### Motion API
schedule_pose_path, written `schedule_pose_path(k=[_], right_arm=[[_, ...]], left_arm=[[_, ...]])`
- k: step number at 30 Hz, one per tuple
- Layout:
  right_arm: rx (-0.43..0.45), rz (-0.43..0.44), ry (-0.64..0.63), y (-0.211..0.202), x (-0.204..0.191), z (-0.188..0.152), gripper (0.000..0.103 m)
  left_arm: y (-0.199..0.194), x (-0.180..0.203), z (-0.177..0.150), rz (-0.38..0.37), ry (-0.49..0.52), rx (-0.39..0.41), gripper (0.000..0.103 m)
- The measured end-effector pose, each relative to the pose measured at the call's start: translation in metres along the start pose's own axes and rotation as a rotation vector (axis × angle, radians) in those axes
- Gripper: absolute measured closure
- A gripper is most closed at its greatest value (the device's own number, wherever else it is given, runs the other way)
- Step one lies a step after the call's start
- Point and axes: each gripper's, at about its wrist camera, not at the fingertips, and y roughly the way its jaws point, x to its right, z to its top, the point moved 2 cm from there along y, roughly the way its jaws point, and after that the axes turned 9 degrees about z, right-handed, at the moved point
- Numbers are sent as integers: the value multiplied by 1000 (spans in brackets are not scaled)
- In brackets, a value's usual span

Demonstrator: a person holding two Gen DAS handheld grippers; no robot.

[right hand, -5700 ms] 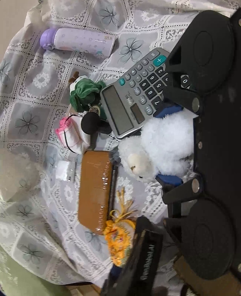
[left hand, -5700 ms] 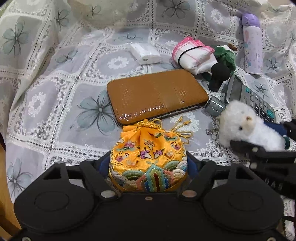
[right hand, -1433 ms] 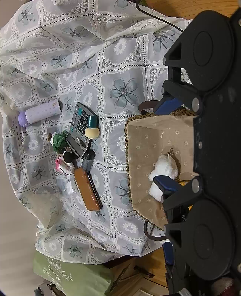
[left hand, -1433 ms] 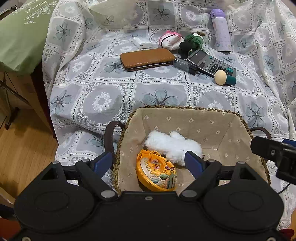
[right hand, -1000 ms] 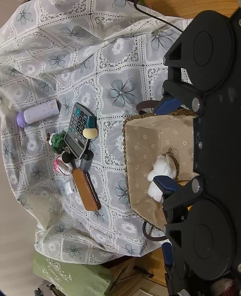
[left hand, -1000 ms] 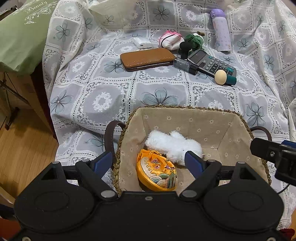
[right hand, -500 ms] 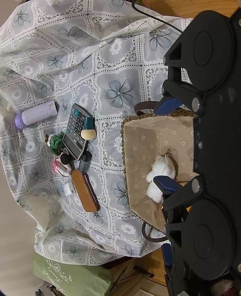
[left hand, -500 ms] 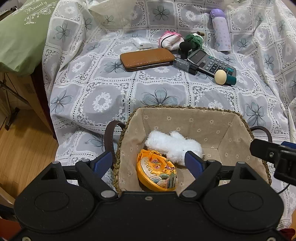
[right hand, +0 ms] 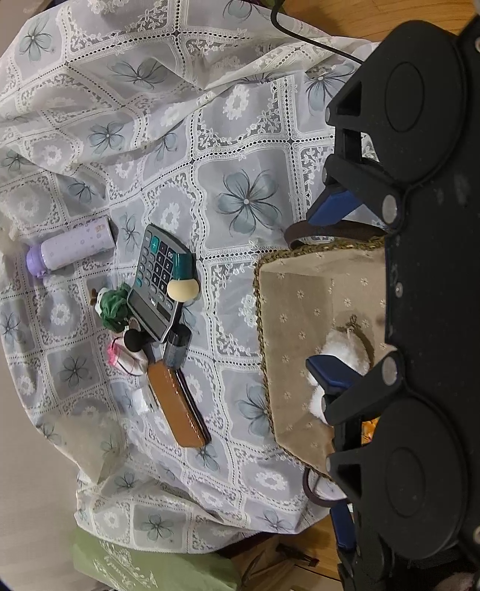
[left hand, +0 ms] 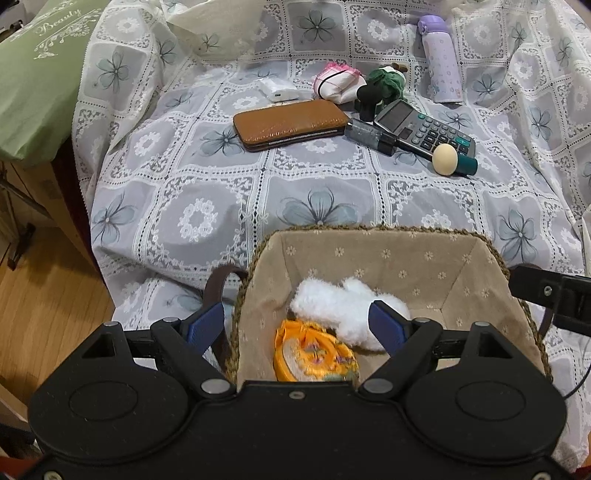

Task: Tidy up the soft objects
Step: 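Withdraw both grippers from the basket toward the calculator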

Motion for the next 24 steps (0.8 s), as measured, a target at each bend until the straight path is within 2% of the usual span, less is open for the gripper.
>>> schedule_pose_path(k=[2,4,17,24], right_arm=[[-4,-11,12,6,1,5,16],[-7,-19,20,12,1,9,14],[7,-23,21,49,2,42,13],[42,-64,42,67,8,57,13]], left_arm=[[3,0,5,2,4,3,21],[7,-1,11,6,8,6,21],[37,7,41,-20,51,5,21],[51,17,53,-56,93,18,22]])
